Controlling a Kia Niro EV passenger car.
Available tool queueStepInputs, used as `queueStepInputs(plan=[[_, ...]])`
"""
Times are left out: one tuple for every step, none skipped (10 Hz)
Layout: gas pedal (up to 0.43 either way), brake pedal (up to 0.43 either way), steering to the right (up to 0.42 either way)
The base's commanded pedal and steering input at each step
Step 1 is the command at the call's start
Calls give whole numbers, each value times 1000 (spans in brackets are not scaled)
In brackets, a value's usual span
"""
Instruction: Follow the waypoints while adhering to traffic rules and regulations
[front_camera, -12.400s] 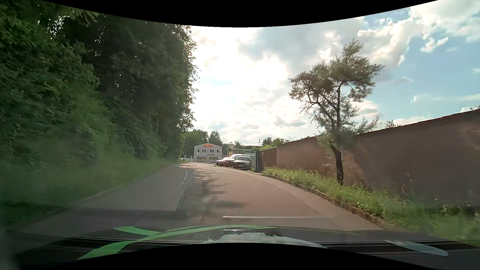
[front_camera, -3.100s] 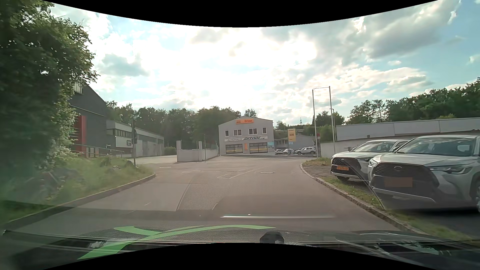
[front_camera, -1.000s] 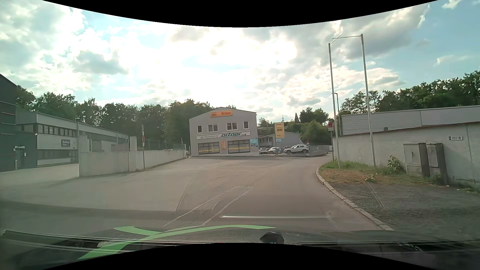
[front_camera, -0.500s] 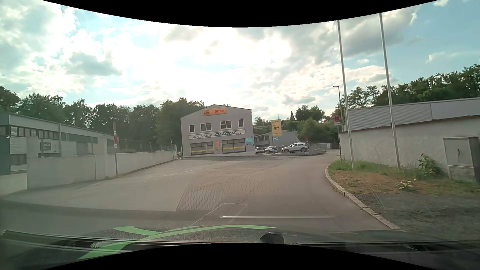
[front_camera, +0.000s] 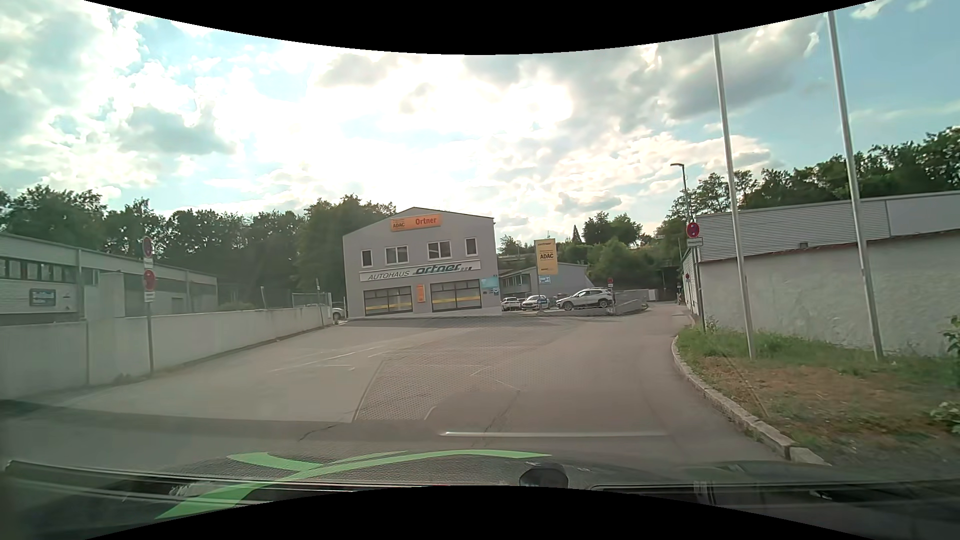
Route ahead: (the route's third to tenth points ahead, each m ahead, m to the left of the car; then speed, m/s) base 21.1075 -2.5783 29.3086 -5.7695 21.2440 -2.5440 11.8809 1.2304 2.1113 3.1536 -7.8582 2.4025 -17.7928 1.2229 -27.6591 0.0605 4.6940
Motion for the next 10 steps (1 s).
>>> queueStepInputs(plan=[[79, 0, 52], [79, 0, 60], [67, 0, 73], [67, 0, 89], [59, 0, 104], [59, 0, 112], [59, 0, 117], [59, 0, 117], [47, 0, 117], [47, 0, 117]])
